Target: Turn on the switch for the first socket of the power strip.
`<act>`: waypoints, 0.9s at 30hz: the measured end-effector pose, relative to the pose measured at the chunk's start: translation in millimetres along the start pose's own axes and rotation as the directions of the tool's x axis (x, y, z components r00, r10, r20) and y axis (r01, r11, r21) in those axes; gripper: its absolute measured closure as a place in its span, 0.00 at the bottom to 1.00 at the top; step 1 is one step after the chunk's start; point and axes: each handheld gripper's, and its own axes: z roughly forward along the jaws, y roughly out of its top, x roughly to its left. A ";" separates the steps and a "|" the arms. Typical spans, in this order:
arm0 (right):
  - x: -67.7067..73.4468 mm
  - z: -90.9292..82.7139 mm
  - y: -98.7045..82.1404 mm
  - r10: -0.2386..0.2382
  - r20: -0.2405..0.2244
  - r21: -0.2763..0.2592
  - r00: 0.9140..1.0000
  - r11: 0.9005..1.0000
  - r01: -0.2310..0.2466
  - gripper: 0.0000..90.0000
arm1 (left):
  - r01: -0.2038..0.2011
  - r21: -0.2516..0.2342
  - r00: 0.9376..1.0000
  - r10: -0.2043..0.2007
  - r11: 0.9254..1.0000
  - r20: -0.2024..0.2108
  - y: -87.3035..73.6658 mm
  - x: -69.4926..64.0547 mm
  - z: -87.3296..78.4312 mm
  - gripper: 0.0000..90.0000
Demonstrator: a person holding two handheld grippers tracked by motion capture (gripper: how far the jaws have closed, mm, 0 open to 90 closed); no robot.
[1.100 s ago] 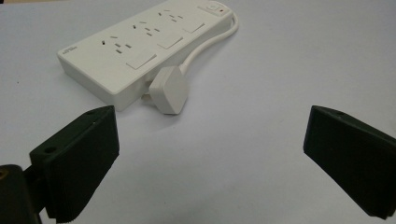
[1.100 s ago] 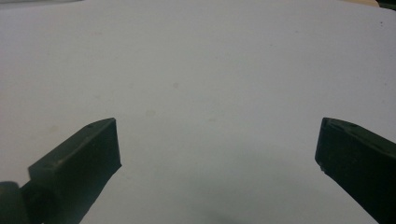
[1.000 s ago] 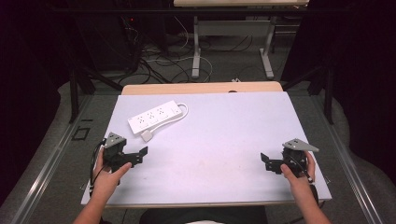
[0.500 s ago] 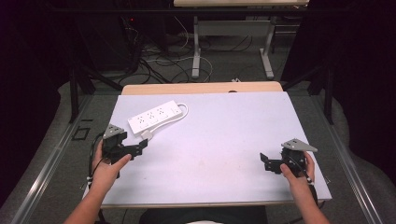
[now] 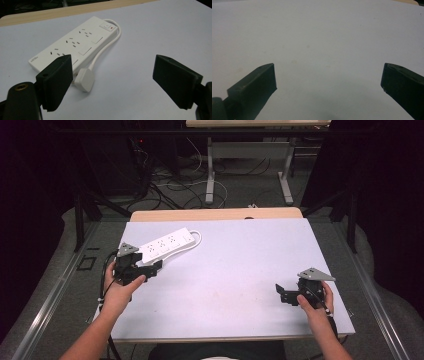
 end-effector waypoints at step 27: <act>-6.3 2.7 -3.1 0.021 0.002 0.008 1.000 1.000 -0.021 0.00 | 0.040 -0.009 0.996 -0.041 0.999 -0.075 55.6 6.4 4.4 0.27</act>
